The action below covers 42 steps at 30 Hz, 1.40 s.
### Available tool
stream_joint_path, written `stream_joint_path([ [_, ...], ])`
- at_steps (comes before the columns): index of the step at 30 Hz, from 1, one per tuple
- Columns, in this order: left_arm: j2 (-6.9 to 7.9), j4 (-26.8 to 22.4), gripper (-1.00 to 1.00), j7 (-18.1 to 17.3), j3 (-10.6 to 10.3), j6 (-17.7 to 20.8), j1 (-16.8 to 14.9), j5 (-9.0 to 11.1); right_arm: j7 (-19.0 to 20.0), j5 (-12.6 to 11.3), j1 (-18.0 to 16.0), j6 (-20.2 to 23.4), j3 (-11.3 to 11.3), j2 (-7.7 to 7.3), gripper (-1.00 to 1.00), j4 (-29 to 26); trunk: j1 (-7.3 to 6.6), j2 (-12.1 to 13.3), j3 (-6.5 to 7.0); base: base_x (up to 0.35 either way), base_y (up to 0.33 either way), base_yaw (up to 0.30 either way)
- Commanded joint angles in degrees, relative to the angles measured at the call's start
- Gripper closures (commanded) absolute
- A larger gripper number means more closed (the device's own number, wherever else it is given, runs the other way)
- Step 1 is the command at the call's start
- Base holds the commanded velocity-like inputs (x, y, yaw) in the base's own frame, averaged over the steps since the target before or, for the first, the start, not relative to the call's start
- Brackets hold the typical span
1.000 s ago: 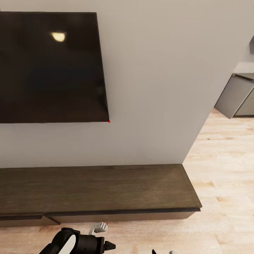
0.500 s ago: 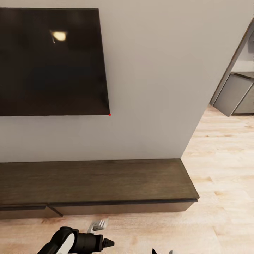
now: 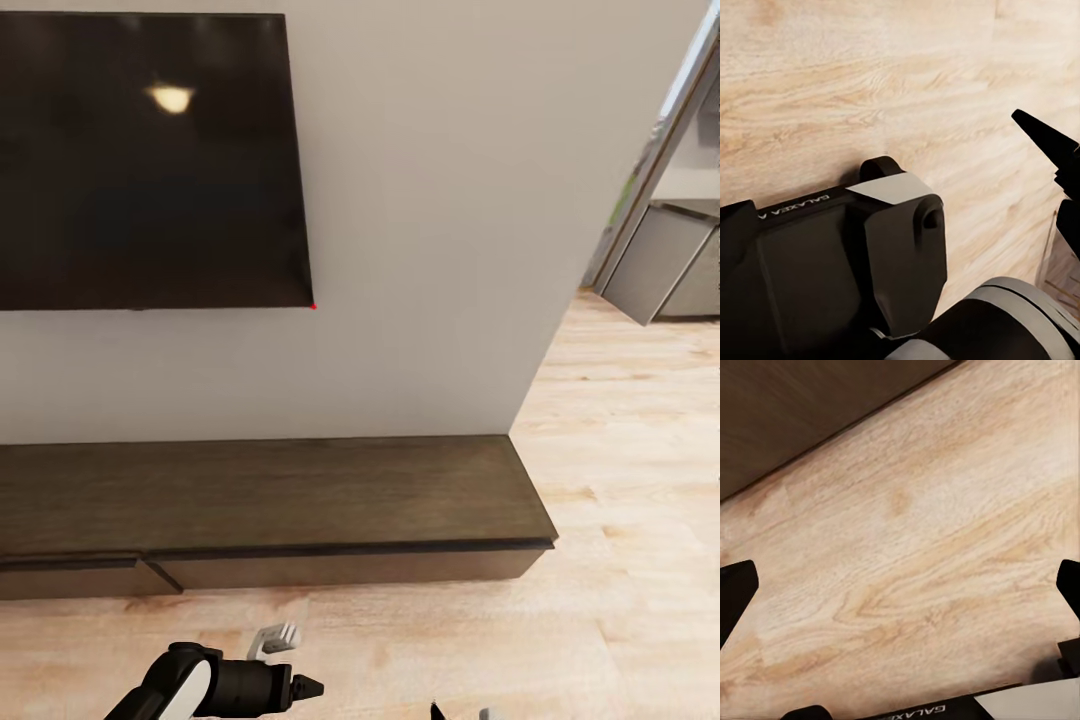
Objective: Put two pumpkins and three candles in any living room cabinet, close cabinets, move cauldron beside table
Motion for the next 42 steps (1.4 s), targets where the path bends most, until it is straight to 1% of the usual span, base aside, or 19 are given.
stream_joint_path([
  [1, 0.03, -0.03, -1.0, -0.15, -0.08, 0.14, -0.04, -0.06, 1.06, -0.61, -0.05, -0.25, 0.19, 0.01, -1.0, 0.12, 0.21, -0.45, -0.23, -0.1, 0.0, 0.0],
  [6, 0.02, -0.07, -1.0, -0.19, -0.08, 0.17, -0.04, -0.06, 5.57, -1.11, -0.05, -0.23, -0.3, 0.01, -1.0, 0.14, 1.31, -2.45, -1.13, -0.033, 0.0, 0.0],
  [8, 0.08, -0.5, -1.0, -0.22, -0.08, 0.2, -0.05, -0.06, 8.31, -1.82, -0.05, -0.13, -0.41, -0.14, -1.0, 0.08, 1.75, -3.25, -1.49, -0.007, 0.0, 0.0],
  [9, 0.14, -1.01, -1.0, -0.23, -0.08, 0.21, -0.06, -0.06, 10.96, -3.37, -0.05, 0.17, -0.49, -1.08, -1.0, 0.05, 1.97, -3.66, -1.67, -0.003, 0.0, 0.0],
  [10, 0.19, -1.17, -1.0, -0.23, -0.08, 0.22, -0.05, -0.06, 11.88, -4.17, -0.05, 0.26, -0.51, -1.58, -1.0, 0.05, 2.19, -4.06, -1.85, -0.002, 0.0, 0.0],
  [11, 0.43, -1.41, -1.0, -0.24, -0.08, 0.25, -0.05, -0.03, 13.62, -6.35, -0.05, 0.42, -0.53, -2.74, -1.0, -0.03, 2.4, -4.46, -2.03, -0.001, 0.0, 0.0],
  [13, 1.43, -2.19, -1.0, -0.35, -0.03, 0.43, -0.13, 0.28, 16.94, -12.51, -0.05, 0.81, -0.52, -4.95, -1.0, -0.98, 2.84, -5.26, -2.39, 0.0, 0.0, 0.0],
  [15, 3.37, -3.94, -1.0, -0.54, 0.25, 1.2, -0.18, 0.69, 19.95, -19.33, -0.05, 1.89, -0.5, -6.89, -1.0, -2.7, 3.28, -6.06, -2.75, 0.0, 0.0, 0.0],
  [16, 4.18, -4.91, -1.0, -0.65, 0.71, 1.73, -0.19, 0.85, 21.05, -22.22, -0.05, 2.87, -0.5, -7.74, -1.0, -3.35, 3.5, -6.46, -2.92, 0.0, 0.0, 0.0],
  [17, 4.46, -5.36, -1.0, -0.69, 1.06, 2.0, -0.18, 0.9, 21.5, -23.46, -0.05, 3.42, -0.49, -8.12, -1.0, -3.59, 3.72, -6.86, -3.1, 0.0, 0.0, 0.0],
  [18, 4.86, -6.09, -1.0, -0.75, 1.89, 2.6, -0.17, 0.96, 22.18, -25.52, -0.07, 4.45, -0.49, -8.77, -1.0, -3.93, 3.94, -7.27, -3.28, 0.0, 0.0, 0.0],
  [20, 5.23, -6.87, -1.0, -0.81, 3.56, 3.52, -0.15, 1.0, 22.92, -28.17, -0.13, 5.8, -0.49, -9.6, -1.0, -4.32, 4.38, -8.07, -3.64, 0.0, 0.0, 0.0],
  [23, 5.42, -7.27, -1.0, -0.85, 4.6, 4.01, -0.13, 1.0, 23.39, -29.71, -0.26, 5.82, -0.49, -9.97, -1.0, -4.88, 5.04, -9.27, -4.18, 0.0, 0.0, 0.0],
  [31, 5.49, -7.36, -1.0, -0.86, 4.92, 4.17, -0.13, 1.0, 23.35, -30.49, -0.53, 4.08, -0.55, -9.6, -1.0, -7.37, 6.8, -12.48, -5.62, 0.0, 0.0, 0.0],
  [34, 5.49, -7.39, -1.0, -0.86, 4.93, 4.23, -0.13, 1.0, 24.23, -32.34, -0.56, 3.9, -0.55, -9.56, -1.0, -8.9, 7.46, -13.68, -6.16, 0.0, 0.0, 0.0],
  [35, 5.49, -7.4, -1.0, -0.86, 4.93, 4.24, -0.13, 1.0, 25.19, -33.69, -0.57, 4.04, -0.56, -9.59, -1.0, -9.32, 7.68, -14.08, -6.34, 0.0, 0.0, 0.0],
  [36, 5.49, -7.37, -1.0, -0.86, 4.93, 4.25, -0.13, 1.0, 26.59, -35.61, -0.57, 4.2, -0.57, -9.62, -1.0, -9.58, 7.9, -14.48, -6.52, 0.0, 0.0, 0.0],
  [39, 5.49, -7.39, -1.0, -0.87, 4.89, 4.26, -0.13, 1.0, 31.76, -43.62, -0.58, 4.5, -0.45, -9.6, -1.0, -9.45, 8.55, -15.69, -7.05, 0.0, 0.0, 0.0],
  [42, 5.44, -7.4, -1.0, -0.92, 4.8, 4.52, -0.13, 1.01, 33.07, -47.12, -0.59, 3.68, -0.37, -9.5, -1.0, -8.61, 9.21, -16.89, -7.59, 0.0, 0.0, 0.0],
])
